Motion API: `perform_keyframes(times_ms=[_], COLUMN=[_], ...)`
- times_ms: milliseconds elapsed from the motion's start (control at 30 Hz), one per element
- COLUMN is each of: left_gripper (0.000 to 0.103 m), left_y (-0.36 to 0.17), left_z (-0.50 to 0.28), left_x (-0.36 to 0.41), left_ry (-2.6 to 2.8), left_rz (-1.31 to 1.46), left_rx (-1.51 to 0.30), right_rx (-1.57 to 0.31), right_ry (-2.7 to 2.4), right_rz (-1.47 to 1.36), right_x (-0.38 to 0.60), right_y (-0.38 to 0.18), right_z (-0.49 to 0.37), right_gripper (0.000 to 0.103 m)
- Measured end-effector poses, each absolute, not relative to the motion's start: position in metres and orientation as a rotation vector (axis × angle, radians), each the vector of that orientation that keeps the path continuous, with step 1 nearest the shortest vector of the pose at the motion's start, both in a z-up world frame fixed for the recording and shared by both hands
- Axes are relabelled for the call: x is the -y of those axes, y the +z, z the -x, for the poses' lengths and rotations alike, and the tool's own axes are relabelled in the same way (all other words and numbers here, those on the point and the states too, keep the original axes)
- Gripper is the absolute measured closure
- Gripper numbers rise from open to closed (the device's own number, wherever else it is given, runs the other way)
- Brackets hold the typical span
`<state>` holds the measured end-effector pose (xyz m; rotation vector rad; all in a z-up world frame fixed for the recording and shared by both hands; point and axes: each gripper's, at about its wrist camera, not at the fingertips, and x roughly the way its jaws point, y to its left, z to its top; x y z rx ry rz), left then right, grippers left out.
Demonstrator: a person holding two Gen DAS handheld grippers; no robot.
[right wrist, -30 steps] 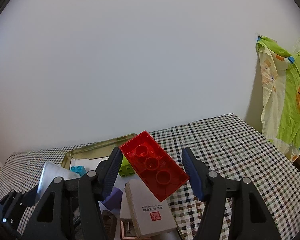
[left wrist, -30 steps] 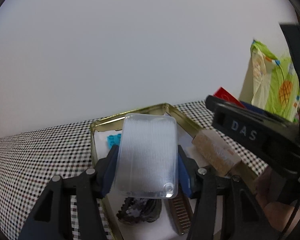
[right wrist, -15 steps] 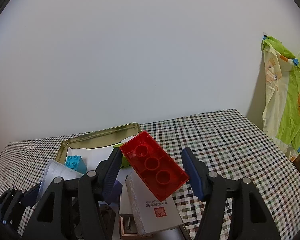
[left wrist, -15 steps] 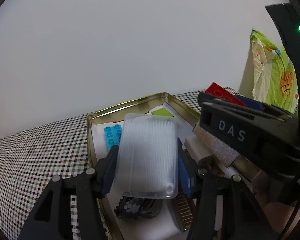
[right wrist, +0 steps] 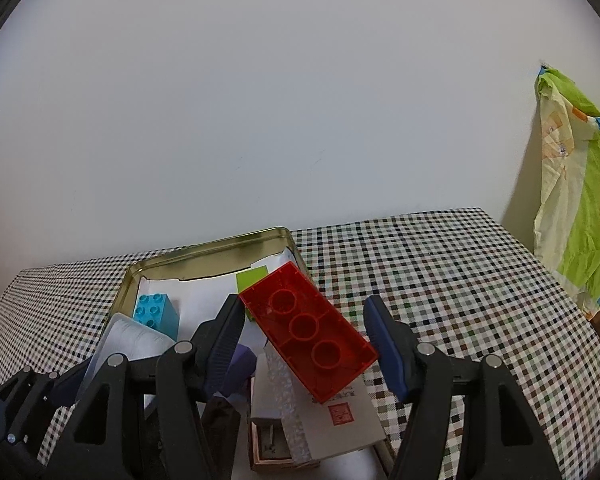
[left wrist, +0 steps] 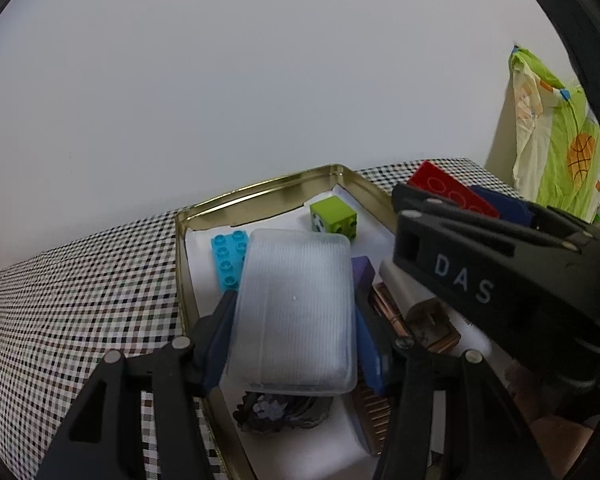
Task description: Organize rigid objects
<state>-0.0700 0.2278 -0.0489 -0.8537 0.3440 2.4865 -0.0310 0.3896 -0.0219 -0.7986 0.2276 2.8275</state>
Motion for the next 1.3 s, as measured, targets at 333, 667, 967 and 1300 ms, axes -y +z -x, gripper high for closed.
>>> perform_keyframes(times_ms=[333, 667, 967, 1300], left_gripper=[0.049, 0.049, 0.001, 0.001], left_y=[-0.050, -0.053, -0.042, -0.039], left_z=[0.067, 0.072, 0.066, 0.075], left_x=[-0.234, -0.238, -0.235, -0.228], left_ry=[2.480, 2.466, 2.511, 2.498], left_rz=[0.842, 0.862, 0.790, 0.807], left_rx=[-0.425, -0.449, -0.450, -0.347], right_rx=[-0.208, -0.216, -0.263, -0.516], right_ry=[2.811, 2.815, 2.856, 2.868], right_rz=[0.848, 0.866, 0.869, 0.829], right_x=[-0.390, -0.390, -0.392, -0.414], right_y=[-0.028, -0.029, -0.029, -0.029], right_z=[0.039, 0.042, 0.040, 0.033], right_gripper=[0.039, 0.039, 0.022, 0.022])
